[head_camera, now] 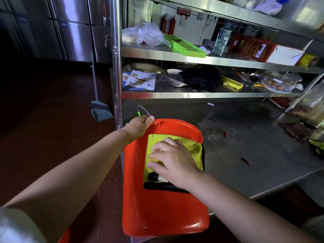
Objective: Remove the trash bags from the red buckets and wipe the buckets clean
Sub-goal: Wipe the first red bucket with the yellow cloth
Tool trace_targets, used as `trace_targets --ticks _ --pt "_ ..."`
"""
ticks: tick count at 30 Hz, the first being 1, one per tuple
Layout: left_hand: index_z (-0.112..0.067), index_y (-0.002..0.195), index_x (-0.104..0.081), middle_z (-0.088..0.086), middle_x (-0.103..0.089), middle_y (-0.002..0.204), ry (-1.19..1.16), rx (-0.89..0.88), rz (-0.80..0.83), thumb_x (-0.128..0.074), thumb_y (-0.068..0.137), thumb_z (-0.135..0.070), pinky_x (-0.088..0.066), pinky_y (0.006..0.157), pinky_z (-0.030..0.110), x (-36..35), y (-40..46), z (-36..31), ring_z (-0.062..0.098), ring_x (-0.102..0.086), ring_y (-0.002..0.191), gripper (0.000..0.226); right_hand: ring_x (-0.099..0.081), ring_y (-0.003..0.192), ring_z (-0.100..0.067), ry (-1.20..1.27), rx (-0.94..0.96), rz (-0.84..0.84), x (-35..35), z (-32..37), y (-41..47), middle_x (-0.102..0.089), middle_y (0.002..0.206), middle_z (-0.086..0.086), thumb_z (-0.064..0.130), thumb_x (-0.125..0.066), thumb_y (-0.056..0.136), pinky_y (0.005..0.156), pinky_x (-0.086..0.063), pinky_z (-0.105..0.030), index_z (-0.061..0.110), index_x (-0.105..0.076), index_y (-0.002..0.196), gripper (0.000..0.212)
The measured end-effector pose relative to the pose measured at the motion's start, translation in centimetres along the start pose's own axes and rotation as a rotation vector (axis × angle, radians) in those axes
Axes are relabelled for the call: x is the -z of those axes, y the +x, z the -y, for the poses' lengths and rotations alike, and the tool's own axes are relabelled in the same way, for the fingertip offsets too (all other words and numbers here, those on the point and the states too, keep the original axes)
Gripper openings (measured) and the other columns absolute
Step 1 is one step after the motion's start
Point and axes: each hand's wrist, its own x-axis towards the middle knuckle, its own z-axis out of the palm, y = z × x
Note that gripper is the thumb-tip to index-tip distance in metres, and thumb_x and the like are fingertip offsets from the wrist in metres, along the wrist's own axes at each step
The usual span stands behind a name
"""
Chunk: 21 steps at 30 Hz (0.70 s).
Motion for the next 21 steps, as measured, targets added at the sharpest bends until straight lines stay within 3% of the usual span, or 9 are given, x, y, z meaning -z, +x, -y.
trace_targets --ticks 2,3,5,9,15,19,21 --pt "-0.016 0.131 -0.053 0.009 -0.051 0.138 -0.013 -0.001 0.012 -0.036 0.098 -0.047 -0.022 0.114 0.045 0.1 -0.1 0.0 0.025 -0.041 0.132 0.048 -0.037 0.134 -0.017 0.008 0.112 0.183 0.1 -1.9 -0.2 -0.054 0.136 0.007 0.047 -0.049 0.093 0.107 -0.026 -0.038 0.029 -0.065 0.12 0.036" --pt "-0.016 0.131 -0.053 0.009 -0.051 0.138 -0.025 -0.002 0.022 -0.037 0.097 -0.047 -0.022 0.115 0.043 0.1 0.0 0.0 0.024 -0.041 0.133 0.048 -0.02 0.143 -0.013 0.006 0.153 0.271 -0.1 -2.9 -0.5 -0.041 0.147 0.009 0.05 -0.041 0.096 0.116 -0.012 -0.037 0.032 -0.054 0.131 0.042" --pt "-0.016 0.131 -0.053 0.008 -0.051 0.139 -0.049 -0.005 0.05 -0.037 0.098 -0.046 -0.023 0.112 0.031 0.2 0.2 0.0 0.022 -0.041 0.132 0.048 -0.001 0.146 -0.009 -0.059 0.221 0.323 -1.0 -4.2 -0.8 -0.024 0.155 0.011 0.057 -0.031 0.097 0.118 0.004 -0.035 0.035 -0.037 0.143 0.051" --pt "-0.014 0.13 -0.055 0.007 -0.052 0.137 -0.075 -0.004 0.103 -0.039 0.097 -0.045 -0.026 0.096 0.018 0.2 0.7 -0.4 0.018 -0.044 0.128 0.048 -0.007 0.146 -0.011 -0.119 0.216 0.306 -1.5 -6.2 1.4 -0.028 0.154 0.009 0.063 -0.028 0.093 0.119 0.0 -0.037 0.036 -0.035 0.143 0.057" --pt "-0.013 0.132 -0.052 0.007 -0.049 0.14 -0.156 0.051 0.16 -0.04 0.098 -0.043 -0.03 0.104 0.025 0.9 0.9 -0.3 0.017 -0.045 0.127 0.047 -0.014 0.145 -0.011 -0.154 0.178 0.262 -2.1 -6.7 3.8 -0.033 0.152 0.01 0.051 -0.042 0.094 0.119 -0.005 -0.037 0.036 -0.038 0.142 0.051" --pt "-0.016 0.122 -0.06 -0.007 -0.055 0.121 -0.234 0.042 0.113 -0.053 0.091 -0.046 -0.033 0.089 0.019 0.6 0.0 -0.1 0.007 -0.05 0.107 0.044 -0.006 0.146 -0.013 -0.172 0.117 0.219 -2.7 -4.3 1.5 -0.026 0.155 0.01 0.065 -0.028 0.088 0.118 0.002 -0.049 0.034 -0.034 0.144 0.064" --pt "-0.02 0.119 -0.062 -0.01 -0.054 0.112 -0.202 0.028 0.065 -0.053 0.09 -0.05 -0.031 0.088 0.017 0.6 -0.3 0.0 0.004 -0.048 0.104 0.043 -0.004 0.147 -0.014 -0.17 0.12 0.224 -2.7 -2.9 -0.2 -0.026 0.155 0.01 0.069 -0.031 0.084 0.115 0.003 -0.056 0.033 -0.034 0.144 0.07"
